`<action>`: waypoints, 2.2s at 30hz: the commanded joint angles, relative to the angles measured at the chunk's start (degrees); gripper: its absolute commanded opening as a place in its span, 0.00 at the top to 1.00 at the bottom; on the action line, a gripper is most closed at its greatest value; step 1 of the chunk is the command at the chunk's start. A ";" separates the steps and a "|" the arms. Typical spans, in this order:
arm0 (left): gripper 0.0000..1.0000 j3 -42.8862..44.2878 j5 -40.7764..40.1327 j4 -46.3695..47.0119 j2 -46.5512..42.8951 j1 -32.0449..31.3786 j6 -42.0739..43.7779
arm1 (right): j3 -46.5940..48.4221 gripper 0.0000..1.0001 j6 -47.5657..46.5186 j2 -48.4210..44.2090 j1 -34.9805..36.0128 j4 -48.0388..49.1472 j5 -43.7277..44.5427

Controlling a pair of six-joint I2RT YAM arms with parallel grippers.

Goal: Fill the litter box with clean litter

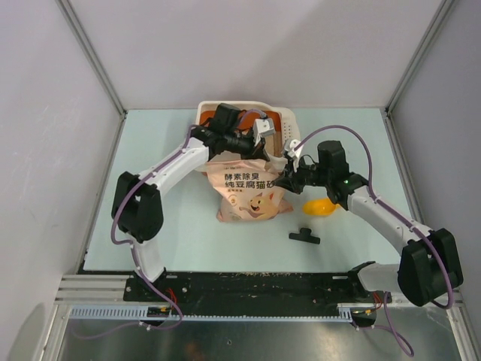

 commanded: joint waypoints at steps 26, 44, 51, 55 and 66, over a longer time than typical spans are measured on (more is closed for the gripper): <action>0.89 3.22 2.09 0.80 -0.15 -1.26 -8.28 | 5.84 0.46 3.93 9.54 -5.95 11.21 -18.55; 0.94 -0.04 1.02 -4.39 -3.59 1.03 -7.14 | 7.24 0.38 9.11 16.74 -6.65 22.55 -28.13; 0.96 1.99 5.15 -5.79 -1.30 1.38 -8.28 | 8.12 0.33 13.15 18.85 -7.18 25.45 -34.10; 0.96 2.78 5.86 -6.23 -0.68 2.00 -8.72 | 8.82 0.33 13.42 20.00 -7.18 25.19 -36.21; 0.98 2.95 5.77 -7.64 0.11 3.75 -8.11 | 8.91 0.37 6.58 20.35 -7.44 19.40 -35.70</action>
